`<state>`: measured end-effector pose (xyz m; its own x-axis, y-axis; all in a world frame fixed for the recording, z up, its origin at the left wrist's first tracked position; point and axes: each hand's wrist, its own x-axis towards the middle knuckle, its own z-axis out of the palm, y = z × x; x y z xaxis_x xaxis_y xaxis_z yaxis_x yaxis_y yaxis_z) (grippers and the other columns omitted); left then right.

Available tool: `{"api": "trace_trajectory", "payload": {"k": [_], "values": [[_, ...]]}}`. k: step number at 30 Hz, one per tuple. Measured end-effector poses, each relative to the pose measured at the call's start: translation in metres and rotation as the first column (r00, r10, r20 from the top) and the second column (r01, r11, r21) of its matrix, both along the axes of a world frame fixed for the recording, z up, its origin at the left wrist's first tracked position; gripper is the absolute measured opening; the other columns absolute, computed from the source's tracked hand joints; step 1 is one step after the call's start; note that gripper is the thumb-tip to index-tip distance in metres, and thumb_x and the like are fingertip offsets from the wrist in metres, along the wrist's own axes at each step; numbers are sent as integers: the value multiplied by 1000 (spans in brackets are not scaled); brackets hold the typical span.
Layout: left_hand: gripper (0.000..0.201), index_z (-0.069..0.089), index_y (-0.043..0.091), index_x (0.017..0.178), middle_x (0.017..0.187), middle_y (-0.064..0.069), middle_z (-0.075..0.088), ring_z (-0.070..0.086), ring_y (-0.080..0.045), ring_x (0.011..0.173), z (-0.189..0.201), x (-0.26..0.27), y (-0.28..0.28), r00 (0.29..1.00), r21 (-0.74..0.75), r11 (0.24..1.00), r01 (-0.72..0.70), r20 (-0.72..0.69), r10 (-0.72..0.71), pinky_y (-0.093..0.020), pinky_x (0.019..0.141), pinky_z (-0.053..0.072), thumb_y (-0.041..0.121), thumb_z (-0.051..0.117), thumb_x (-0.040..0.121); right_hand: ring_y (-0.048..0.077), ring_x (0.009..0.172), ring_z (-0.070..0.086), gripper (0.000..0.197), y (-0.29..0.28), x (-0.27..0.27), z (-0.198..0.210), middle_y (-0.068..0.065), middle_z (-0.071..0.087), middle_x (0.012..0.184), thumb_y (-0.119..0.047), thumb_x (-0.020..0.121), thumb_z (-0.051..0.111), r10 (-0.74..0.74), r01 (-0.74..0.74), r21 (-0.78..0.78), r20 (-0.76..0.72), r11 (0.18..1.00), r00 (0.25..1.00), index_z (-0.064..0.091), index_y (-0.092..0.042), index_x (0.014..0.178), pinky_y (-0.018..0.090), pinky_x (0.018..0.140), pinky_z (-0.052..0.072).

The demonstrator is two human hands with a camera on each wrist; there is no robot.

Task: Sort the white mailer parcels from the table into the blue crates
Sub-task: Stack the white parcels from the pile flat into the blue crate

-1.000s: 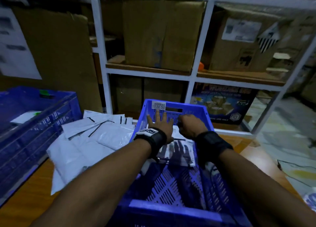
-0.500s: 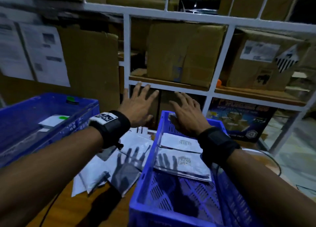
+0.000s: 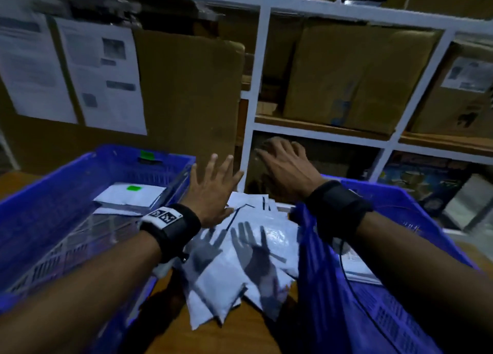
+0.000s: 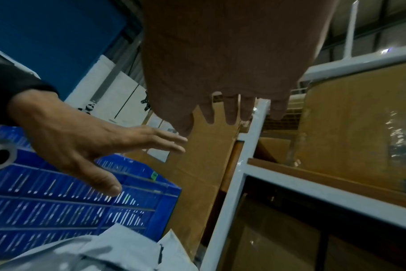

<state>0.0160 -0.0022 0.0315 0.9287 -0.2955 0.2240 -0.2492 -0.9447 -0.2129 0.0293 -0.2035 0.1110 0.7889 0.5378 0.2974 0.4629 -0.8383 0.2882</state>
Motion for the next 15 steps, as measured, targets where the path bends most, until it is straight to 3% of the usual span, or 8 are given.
{"api": "trace_trajectory", "payload": {"k": [2, 5, 10, 15], "values": [[95, -10, 33, 157, 161, -6, -30, -24, -40, 148, -19, 5, 17, 999, 18, 1000, 4, -38, -4, -74, 112, 0, 61, 52, 92, 34, 145, 16, 59, 20, 5, -18, 14, 24, 153, -45, 94, 52, -26, 24, -43, -57, 999, 998, 34, -23, 146, 60, 115, 17], [95, -7, 33, 157, 159, -5, -35, -29, -40, 145, -40, 14, 39, 993, 40, 999, 19, -116, -15, -75, 109, -5, 64, 53, 90, 34, 141, 22, 50, 43, 6, -53, 14, 33, 148, -48, 95, 48, -63, 46, -137, -124, 989, 990, 45, -20, 137, 59, 112, 20], [78, 11, 30, 158, 160, -7, -33, -30, -41, 145, -54, 25, 58, 981, 37, 999, 20, -192, -12, -74, 109, -9, 60, 47, 96, 33, 145, 19, 53, 77, -11, -129, 13, 37, 150, -52, 97, 42, -26, -32, -183, -305, 983, 952, 53, -18, 136, 63, 114, 12], [74, 18, 29, 156, 159, -7, -33, -34, -42, 143, -58, 29, 53, 980, 6, 997, 83, -184, -81, -72, 108, -14, 56, 51, 96, 38, 149, 6, 95, 106, -48, -187, 17, 24, 158, -77, 86, 21, -40, -25, -181, -347, 983, 937, 39, -7, 147, 71, 109, -7]]}}
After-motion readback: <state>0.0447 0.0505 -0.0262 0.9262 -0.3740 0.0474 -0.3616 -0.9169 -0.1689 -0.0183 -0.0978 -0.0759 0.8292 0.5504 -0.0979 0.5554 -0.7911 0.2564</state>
